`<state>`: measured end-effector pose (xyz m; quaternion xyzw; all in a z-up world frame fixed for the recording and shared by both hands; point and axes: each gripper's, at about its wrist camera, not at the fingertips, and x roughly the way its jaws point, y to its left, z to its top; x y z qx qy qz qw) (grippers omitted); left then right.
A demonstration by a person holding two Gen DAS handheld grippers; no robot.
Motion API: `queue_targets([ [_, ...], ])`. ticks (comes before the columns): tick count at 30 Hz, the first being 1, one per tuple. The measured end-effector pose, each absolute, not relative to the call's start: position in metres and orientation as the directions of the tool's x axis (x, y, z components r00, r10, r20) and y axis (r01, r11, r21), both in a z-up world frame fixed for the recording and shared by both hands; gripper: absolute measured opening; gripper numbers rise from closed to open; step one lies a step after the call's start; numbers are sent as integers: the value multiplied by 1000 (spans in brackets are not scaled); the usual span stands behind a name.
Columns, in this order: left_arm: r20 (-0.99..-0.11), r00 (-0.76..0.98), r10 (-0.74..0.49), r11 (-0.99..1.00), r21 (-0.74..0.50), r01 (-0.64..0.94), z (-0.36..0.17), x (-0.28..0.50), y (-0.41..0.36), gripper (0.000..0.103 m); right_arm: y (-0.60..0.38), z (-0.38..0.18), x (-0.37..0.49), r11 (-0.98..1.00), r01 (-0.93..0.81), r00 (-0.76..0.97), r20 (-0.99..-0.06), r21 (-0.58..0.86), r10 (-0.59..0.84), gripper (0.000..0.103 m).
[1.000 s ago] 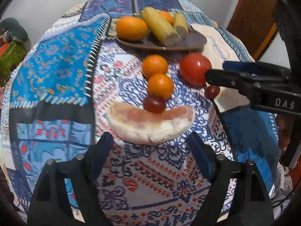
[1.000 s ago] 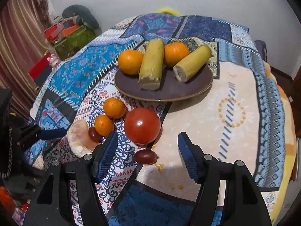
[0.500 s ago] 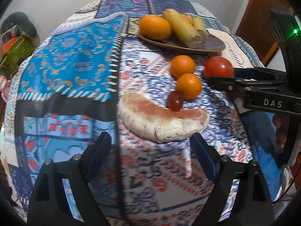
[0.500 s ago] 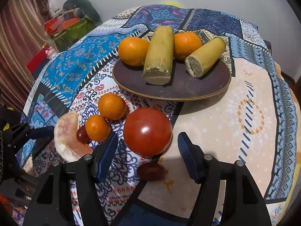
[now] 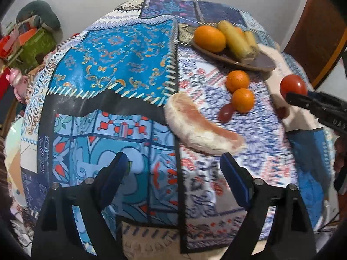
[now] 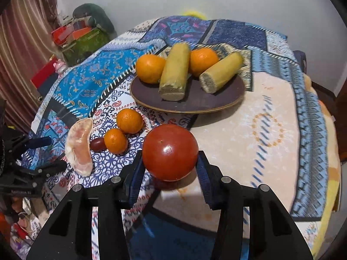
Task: Organize fruits
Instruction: 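Grasp the red tomato with the right tool while the left tool grasps the pink pomelo segment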
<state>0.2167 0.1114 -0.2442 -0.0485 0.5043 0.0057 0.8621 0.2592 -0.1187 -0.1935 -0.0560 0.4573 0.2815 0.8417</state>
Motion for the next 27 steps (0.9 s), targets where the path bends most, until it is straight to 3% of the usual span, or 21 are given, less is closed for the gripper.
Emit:
queue_targets([
  [3,-859,505,-80,992,-118,-43,-234,217,101,90,-131,-185,253,843,-517,446,-793,151,416,43],
  [6,-866,497,-58,992,-105,-68,-236,231,86,99,-140,-182,248,848,-509,454,-789,150,413,43],
  [14,-886,463,19,995,-29,-97,-272,252,63,99,-159,-181,241,859,-481,455,-788,174,414,43],
  [16,-884,468,7,995,-41,-92,-270,250,66,93,-162,-181,241,862,-477,457,-789,173,412,43],
  [17,-882,471,-6,995,-52,-86,-268,248,68,80,-164,-181,241,863,-474,458,-788,175,411,43],
  [23,-887,455,-77,995,-100,-27,-258,220,82,55,-168,-181,239,861,-464,457,-776,210,435,44],
  [27,-889,454,-68,996,-86,-20,-252,199,95,50,-165,-181,236,853,-475,451,-772,217,448,43],
])
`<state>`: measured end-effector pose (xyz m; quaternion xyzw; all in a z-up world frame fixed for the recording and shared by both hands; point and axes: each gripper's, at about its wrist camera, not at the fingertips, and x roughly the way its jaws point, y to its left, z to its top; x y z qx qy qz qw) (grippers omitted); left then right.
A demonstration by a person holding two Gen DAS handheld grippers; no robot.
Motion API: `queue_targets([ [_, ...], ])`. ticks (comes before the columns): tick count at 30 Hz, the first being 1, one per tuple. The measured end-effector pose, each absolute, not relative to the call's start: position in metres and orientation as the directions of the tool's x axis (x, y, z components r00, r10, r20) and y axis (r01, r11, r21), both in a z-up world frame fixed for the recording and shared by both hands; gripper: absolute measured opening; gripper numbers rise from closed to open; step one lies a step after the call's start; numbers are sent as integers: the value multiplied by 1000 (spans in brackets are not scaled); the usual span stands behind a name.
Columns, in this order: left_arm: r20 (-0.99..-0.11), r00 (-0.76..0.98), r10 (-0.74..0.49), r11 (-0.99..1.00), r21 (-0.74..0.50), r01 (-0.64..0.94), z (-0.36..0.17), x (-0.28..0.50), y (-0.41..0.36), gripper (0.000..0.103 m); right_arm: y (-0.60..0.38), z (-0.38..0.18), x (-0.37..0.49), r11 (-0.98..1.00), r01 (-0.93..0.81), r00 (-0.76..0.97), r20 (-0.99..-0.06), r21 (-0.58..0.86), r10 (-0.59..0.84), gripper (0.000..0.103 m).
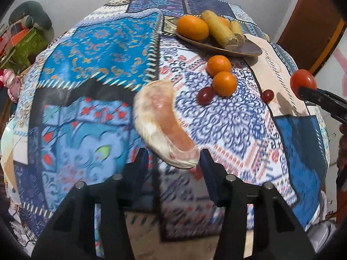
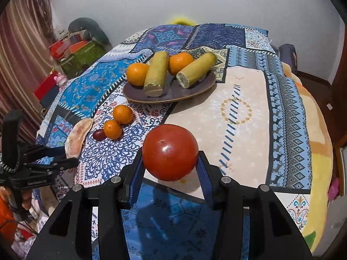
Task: Organize fruits
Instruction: 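Grasp the red tomato with the right tool while the left tool grasps the pink pomelo segment, then lift the tomato with the right tool while the left tool lifts the pomelo segment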
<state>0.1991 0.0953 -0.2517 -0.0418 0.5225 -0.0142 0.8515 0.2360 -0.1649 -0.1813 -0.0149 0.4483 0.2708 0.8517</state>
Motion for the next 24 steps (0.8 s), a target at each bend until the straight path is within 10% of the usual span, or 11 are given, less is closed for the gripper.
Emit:
queue_targets([
  [24,-891,455,-2,996,-45,-83,-268,266,98,60,-167,-188,242,849,-473,435,-776,234,456,44],
])
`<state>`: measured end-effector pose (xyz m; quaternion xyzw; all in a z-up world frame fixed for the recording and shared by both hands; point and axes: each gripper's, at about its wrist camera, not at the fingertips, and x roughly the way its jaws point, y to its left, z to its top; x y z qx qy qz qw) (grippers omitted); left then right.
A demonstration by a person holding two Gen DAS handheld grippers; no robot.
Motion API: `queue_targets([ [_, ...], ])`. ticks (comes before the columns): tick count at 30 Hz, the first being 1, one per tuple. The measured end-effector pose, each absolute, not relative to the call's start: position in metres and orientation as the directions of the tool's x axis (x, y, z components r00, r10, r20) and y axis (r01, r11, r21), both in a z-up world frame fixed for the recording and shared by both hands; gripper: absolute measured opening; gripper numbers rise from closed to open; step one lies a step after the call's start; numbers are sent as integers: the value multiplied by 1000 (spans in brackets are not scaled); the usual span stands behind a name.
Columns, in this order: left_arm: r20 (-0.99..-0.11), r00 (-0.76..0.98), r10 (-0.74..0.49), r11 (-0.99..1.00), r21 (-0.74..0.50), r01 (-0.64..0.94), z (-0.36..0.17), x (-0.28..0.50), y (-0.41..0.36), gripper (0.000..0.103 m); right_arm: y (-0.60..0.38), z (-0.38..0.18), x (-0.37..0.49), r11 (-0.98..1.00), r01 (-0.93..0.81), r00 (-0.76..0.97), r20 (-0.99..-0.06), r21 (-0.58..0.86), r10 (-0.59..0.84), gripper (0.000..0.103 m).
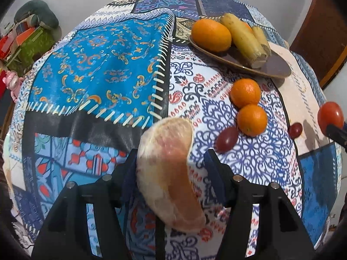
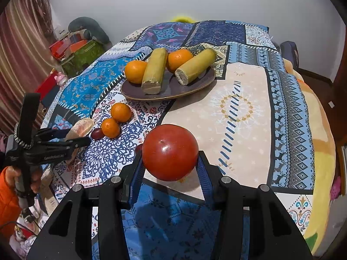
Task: Organize fruits
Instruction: 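Lift the tomato with the right tool while the left tool lifts the pomelo segment, then carry the tomato and pomelo segment over the dark plate with both tools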
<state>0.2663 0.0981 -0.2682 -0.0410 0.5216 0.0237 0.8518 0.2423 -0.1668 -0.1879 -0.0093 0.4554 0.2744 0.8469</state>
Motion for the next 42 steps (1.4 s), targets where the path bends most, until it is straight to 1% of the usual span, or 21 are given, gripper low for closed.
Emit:
queue_targets([
  [4,-883,470,-7,995,-55,-88,-270,266,99,60,-165,-189,244,846,-477,430,-777,237,460,44],
  [5,-883,470,0,995,-47,-89,-270,266,99,57,-164,-189,245,845,-478,429,-777,238,461,44],
  [6,-882,471,11,995,-38,-93,-270,266,99,49,-164,-189,245,845,-479,429,-777,237,461,44],
  [7,-882,471,19,995,-30,-98,-269,267,101,46,-163,-190,245,845,-480,428,-777,237,461,44],
  [9,-885,466,-1,995,-46,-85,-268,269,105,45,-163,-190,245,844,-480,426,-778,239,462,44],
  [12,-886,464,13,998,-20,-66,-266,264,101,44,-162,-189,244,842,-483,426,-775,242,467,44],
  [16,-880,474,-2,998,-33,-57,-257,254,96,44,-164,-187,245,844,-482,436,-770,237,465,44],
  [21,-843,537,-17,998,-49,-46,-228,252,92,44,-165,-182,254,850,-477,452,-767,222,455,44],
  [29,-768,639,-44,999,-54,4,-182,275,75,44,-160,-162,274,850,-481,499,-731,213,466,44],
  [37,-730,680,-64,998,-60,30,-170,310,62,44,-147,-149,298,847,-498,538,-700,186,469,44],
  [42,-715,694,-84,996,-79,40,-172,332,57,44,-138,-150,311,845,-504,546,-692,179,473,44],
])
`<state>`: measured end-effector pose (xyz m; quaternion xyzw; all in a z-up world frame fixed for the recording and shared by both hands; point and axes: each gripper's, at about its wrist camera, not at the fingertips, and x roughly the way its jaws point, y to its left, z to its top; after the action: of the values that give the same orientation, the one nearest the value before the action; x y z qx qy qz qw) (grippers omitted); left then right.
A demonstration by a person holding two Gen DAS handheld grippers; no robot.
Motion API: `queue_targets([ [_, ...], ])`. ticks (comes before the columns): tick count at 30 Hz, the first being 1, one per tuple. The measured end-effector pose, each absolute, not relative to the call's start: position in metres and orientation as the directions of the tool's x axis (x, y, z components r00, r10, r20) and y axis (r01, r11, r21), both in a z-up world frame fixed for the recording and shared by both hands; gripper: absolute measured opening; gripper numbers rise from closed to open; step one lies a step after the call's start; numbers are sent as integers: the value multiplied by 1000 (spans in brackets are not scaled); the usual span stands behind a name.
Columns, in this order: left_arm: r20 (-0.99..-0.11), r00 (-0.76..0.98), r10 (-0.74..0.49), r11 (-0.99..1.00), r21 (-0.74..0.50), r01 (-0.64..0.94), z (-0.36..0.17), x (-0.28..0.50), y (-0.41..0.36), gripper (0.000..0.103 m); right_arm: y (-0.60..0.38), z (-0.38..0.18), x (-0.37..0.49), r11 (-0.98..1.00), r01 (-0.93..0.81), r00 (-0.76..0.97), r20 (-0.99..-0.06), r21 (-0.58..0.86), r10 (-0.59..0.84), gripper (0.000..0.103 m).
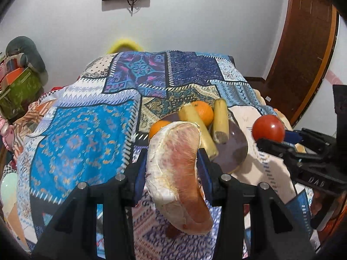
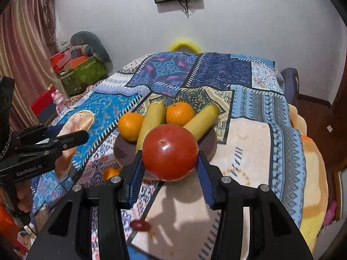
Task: Organize fruits
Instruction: 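Carry the tomato and pomelo segment over the dark plate with both tools, then lower the tomato and pomelo segment onto the plate and open both tools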
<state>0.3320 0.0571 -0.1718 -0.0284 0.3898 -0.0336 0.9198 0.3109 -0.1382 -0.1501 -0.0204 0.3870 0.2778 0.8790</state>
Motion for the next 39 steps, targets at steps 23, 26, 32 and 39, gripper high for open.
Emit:
queue_targets([
  [23,-720,692,-56,996,-88,-11,-206,394,50,44,-109,-194,348,821,-547,467,-753,166,463,44],
  [26,-715,698,-50,995,-97,-29,-207,397,52,44,-109,-197,350,821,-546,462,-757,168,462,44],
  [32,-697,715,-59,992,-120,-35,-200,399,55,44,-108,-200,352,820,-546,455,-762,170,461,44],
  [39,-703,709,-58,994,-105,-23,-193,386,54,44,-108,-202,351,829,-531,443,-777,174,447,44],
])
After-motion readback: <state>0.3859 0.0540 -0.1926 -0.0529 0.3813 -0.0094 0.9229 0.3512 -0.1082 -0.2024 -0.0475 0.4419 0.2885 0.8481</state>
